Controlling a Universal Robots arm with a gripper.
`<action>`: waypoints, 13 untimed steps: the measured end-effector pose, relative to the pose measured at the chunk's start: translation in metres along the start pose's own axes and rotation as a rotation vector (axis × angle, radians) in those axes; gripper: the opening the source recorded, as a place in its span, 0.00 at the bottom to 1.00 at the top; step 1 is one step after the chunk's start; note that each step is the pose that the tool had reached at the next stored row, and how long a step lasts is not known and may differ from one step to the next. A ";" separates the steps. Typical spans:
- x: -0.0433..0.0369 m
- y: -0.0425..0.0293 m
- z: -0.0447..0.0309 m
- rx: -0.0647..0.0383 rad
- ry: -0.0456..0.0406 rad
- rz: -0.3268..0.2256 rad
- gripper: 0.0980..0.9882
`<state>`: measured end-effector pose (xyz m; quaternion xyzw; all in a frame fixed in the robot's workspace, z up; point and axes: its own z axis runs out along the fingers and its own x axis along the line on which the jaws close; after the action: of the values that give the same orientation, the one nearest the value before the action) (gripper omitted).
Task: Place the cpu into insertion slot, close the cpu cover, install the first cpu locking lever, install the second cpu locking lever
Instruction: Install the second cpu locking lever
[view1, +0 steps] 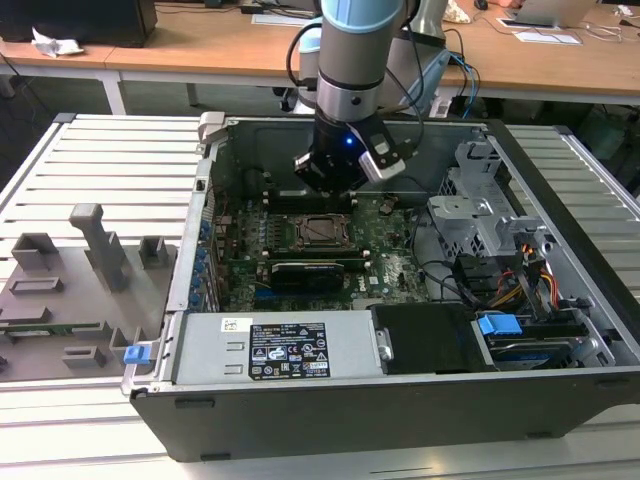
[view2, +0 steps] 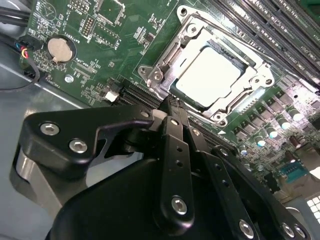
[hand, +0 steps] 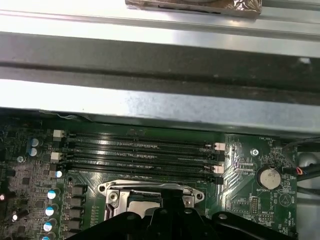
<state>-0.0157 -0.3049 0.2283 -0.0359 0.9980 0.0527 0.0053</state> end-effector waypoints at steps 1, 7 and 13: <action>0.0000 -0.0003 0.0002 0.000 -0.0001 0.000 0.01; 0.0000 -0.0006 -0.0053 0.000 0.0001 0.000 0.01; 0.0003 -0.0042 -0.0171 0.000 0.0000 0.000 0.01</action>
<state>-0.0158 -0.3109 0.2449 -0.0358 0.9980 0.0527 0.0053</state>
